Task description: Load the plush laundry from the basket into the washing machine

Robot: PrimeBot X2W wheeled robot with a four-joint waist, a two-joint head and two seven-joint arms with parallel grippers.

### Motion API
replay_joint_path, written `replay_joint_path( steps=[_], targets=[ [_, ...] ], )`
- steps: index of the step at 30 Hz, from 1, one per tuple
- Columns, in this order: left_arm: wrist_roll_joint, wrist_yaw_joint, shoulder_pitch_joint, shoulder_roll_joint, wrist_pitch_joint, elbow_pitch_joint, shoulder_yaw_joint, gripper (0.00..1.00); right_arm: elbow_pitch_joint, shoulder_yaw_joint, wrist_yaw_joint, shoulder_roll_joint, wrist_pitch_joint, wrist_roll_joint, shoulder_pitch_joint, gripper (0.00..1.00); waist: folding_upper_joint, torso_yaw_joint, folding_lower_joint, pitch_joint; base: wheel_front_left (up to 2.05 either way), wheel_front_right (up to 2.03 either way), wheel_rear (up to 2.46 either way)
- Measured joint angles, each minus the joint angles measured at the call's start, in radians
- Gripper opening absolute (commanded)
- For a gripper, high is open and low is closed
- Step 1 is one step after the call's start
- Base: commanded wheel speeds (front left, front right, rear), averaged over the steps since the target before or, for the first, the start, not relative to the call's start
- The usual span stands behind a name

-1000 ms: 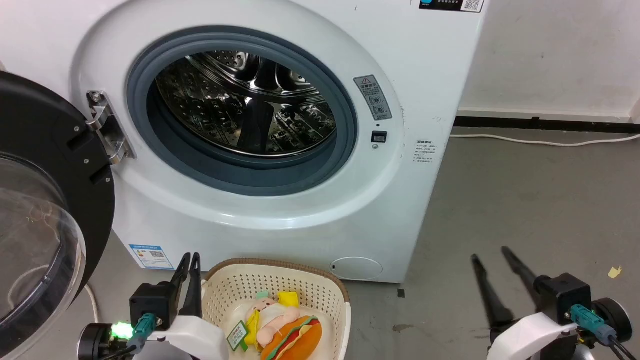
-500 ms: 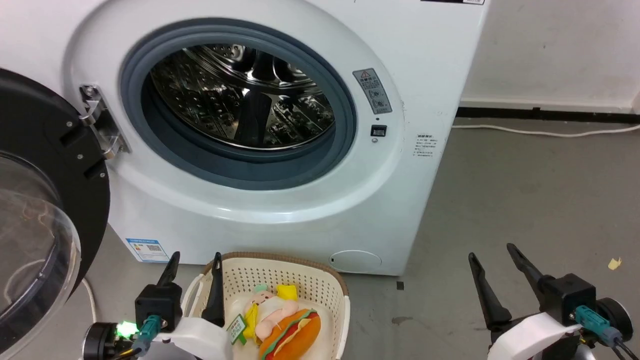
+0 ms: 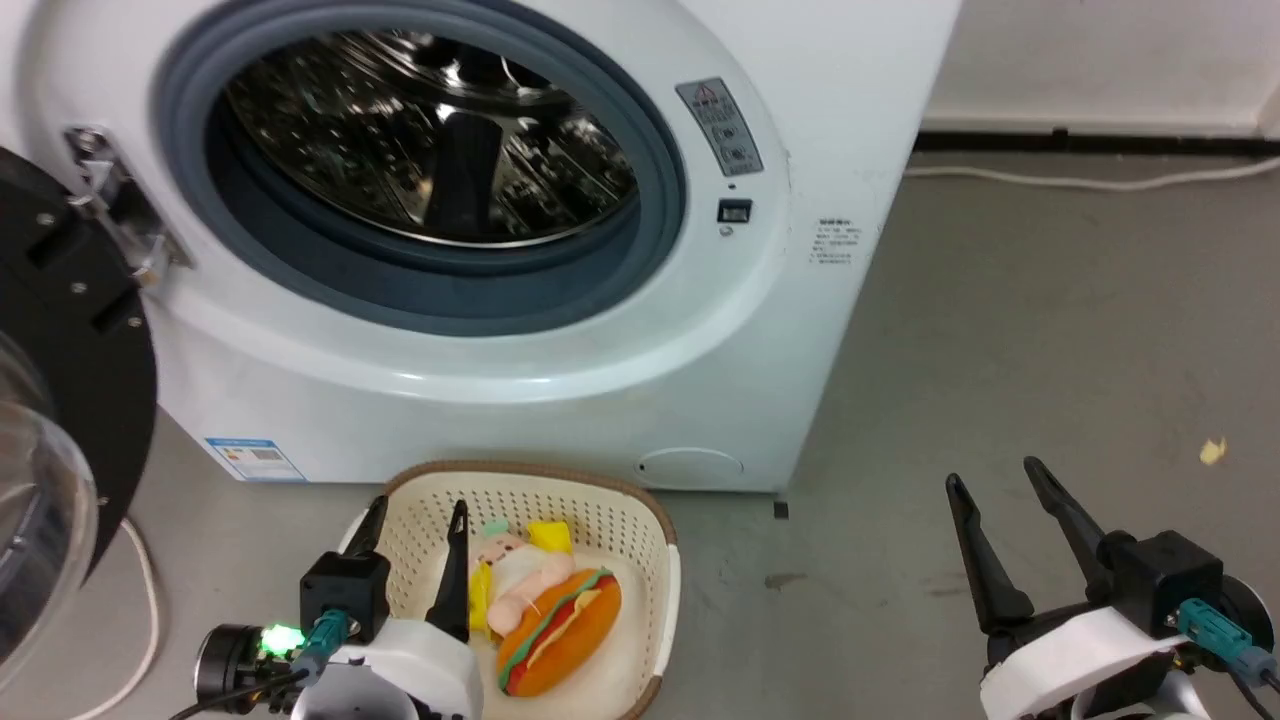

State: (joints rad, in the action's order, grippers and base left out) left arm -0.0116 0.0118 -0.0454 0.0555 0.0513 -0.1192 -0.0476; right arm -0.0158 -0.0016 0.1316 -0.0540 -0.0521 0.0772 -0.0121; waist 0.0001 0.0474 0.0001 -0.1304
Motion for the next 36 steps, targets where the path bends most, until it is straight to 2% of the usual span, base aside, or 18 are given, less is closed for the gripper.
replay_joint_path(
  steps=[17,27,36],
  targets=[
    [-0.043,0.027,-0.142,0.036,-0.034,-0.233,-0.029,1.0,-0.02,0.019,0.0,0.0,-0.031,0.051,-0.036,1.0,0.0,0.066,0.0001,-0.141,0.0,0.0,0.0],
    [-0.057,0.036,-0.223,0.102,-0.063,-0.395,-0.043,1.0,-0.036,0.041,0.0,0.0,-0.057,0.105,-0.059,1.0,0.0,0.126,0.0001,-0.248,0.0,0.0,0.0],
    [-0.071,0.044,-0.301,0.135,-0.092,-0.487,-0.069,1.0,-0.053,0.041,0.0,0.0,-0.073,0.144,-0.064,1.0,0.0,0.159,0.0001,-0.327,0.0,0.0,0.0]
  ],
)
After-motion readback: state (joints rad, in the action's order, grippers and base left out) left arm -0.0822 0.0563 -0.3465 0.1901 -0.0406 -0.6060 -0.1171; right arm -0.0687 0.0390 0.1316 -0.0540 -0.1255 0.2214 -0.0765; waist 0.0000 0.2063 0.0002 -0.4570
